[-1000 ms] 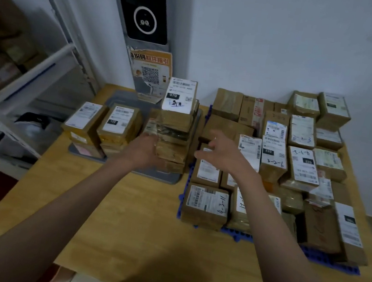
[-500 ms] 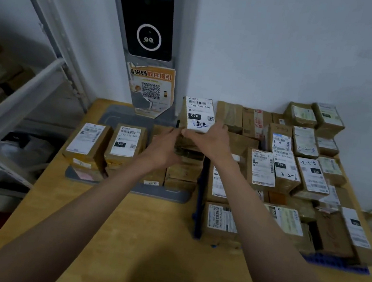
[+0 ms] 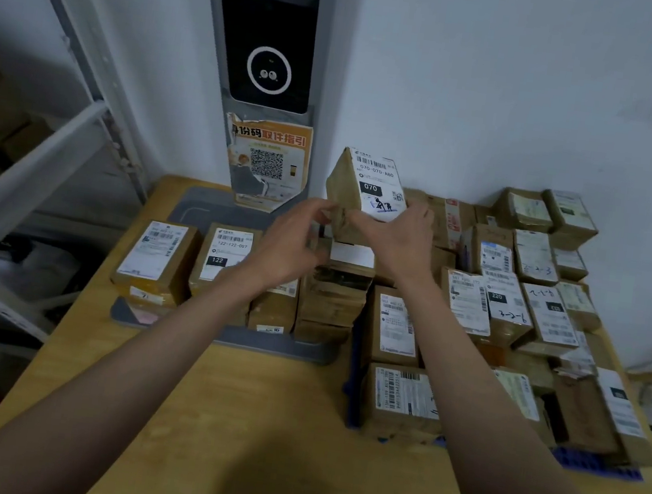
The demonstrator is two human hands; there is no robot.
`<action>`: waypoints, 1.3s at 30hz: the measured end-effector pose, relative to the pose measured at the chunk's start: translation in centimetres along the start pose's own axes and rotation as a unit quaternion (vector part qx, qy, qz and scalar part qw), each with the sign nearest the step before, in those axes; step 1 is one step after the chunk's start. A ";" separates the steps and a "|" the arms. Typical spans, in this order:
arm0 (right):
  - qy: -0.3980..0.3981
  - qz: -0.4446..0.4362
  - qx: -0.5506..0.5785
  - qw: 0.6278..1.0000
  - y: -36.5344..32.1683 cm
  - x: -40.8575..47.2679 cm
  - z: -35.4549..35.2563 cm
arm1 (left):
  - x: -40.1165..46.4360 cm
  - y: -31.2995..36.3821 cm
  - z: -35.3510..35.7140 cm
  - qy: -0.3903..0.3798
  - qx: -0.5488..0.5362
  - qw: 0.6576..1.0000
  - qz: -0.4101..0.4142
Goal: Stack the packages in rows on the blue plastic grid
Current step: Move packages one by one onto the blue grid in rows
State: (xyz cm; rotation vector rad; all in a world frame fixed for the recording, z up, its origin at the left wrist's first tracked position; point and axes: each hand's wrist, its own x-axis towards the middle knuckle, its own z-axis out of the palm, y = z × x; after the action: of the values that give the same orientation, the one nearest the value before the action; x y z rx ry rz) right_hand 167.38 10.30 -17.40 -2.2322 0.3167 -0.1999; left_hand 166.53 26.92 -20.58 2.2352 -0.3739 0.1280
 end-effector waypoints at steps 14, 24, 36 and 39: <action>-0.066 -0.025 -0.001 0.997 -0.7 -1.4 3.9 | -2.3 -12.2 -0.5 -0.078 0.247 0.886 -0.384; -0.035 -0.035 -0.012 0.999 0.7 -1.0 3.4 | -1.2 -14.3 1.4 -0.058 0.272 0.873 -0.401; -0.030 -0.035 -0.007 0.999 0.0 -2.1 1.9 | -0.7 -9.1 -3.3 0.000 0.200 0.930 -0.308; -0.020 -0.029 -0.004 0.999 -0.3 -2.4 0.4 | 0.1 -6.5 -4.7 0.014 0.185 0.944 -0.272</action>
State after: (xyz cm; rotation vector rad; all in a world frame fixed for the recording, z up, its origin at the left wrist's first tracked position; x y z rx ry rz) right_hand 165.21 11.49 -17.56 -2.2513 0.2312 -0.1854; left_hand 168.81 34.38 -22.33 2.6172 0.3187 -0.0707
